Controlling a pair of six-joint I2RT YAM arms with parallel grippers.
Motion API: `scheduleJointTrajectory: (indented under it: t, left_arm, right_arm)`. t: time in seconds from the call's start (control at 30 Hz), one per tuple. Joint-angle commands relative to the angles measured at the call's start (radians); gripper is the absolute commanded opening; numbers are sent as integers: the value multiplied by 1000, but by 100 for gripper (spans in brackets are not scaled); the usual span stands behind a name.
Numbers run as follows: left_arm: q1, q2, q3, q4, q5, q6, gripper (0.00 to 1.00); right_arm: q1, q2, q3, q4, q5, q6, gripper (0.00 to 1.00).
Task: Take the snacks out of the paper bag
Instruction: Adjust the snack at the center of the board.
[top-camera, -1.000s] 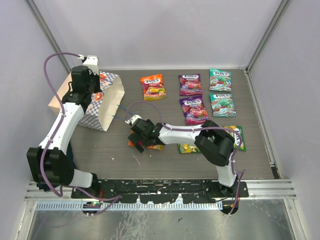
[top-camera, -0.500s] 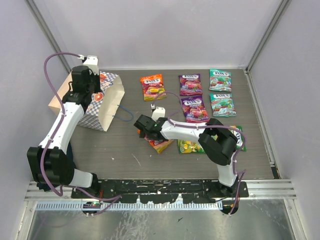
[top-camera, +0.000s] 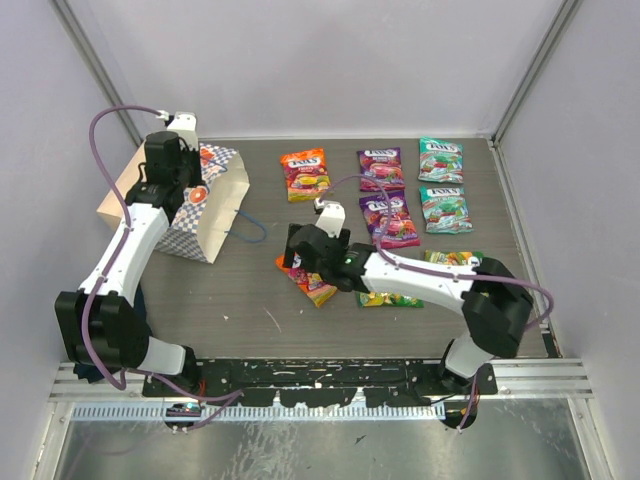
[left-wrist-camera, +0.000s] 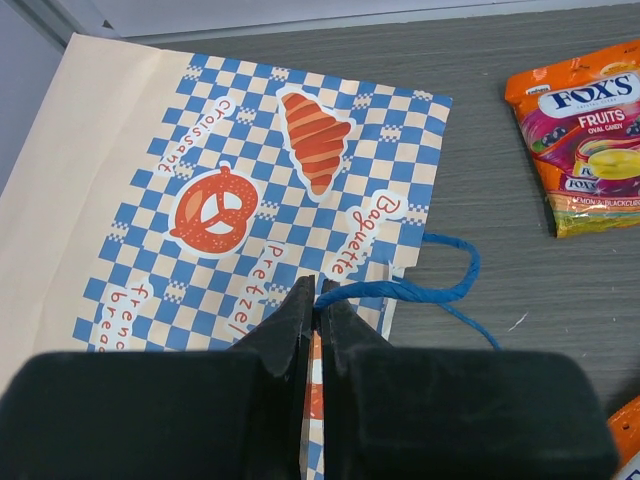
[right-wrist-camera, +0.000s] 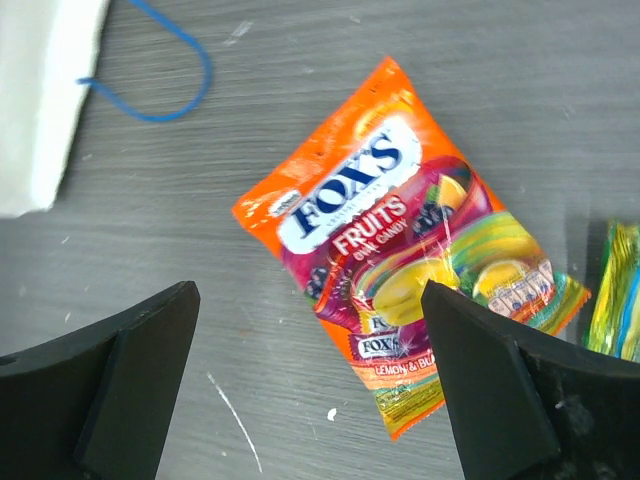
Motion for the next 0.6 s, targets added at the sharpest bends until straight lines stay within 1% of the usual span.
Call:
scheduleJointTrajectory:
  t: [0.0, 0.07, 0.13, 0.2, 0.27, 0.33, 0.4, 0.57]
  left_arm:
    - [5, -15, 41, 27, 2, -4, 4]
    - [5, -17, 40, 23, 3, -4, 5]
    - [5, -23, 41, 23, 4, -4, 5]
    - [5, -25, 40, 23, 5, -5, 5]
    - [5, -29, 41, 23, 10, -7, 5]
    - [5, -29, 42, 24, 16, -9, 4]
    - [5, -30, 46, 19, 20, -10, 3]
    - [5, -40, 41, 20, 25, -13, 3]
  right_arm:
    - [4, -123, -94, 387, -152, -425, 100]
    - [5, -136, -78, 401, -259, -600, 99]
    - [4, -134, -35, 338, -388, -775, 99]
    - [0, -141, -16, 297, -452, -882, 99]
    - [-19, -157, -22, 301, -529, -946, 100]
    - [-54, -163, -22, 309, -652, -988, 99]
    - [-75, -150, -7, 292, -723, -1040, 99]
    - [-82, -69, 57, 185, -753, -1216, 99]
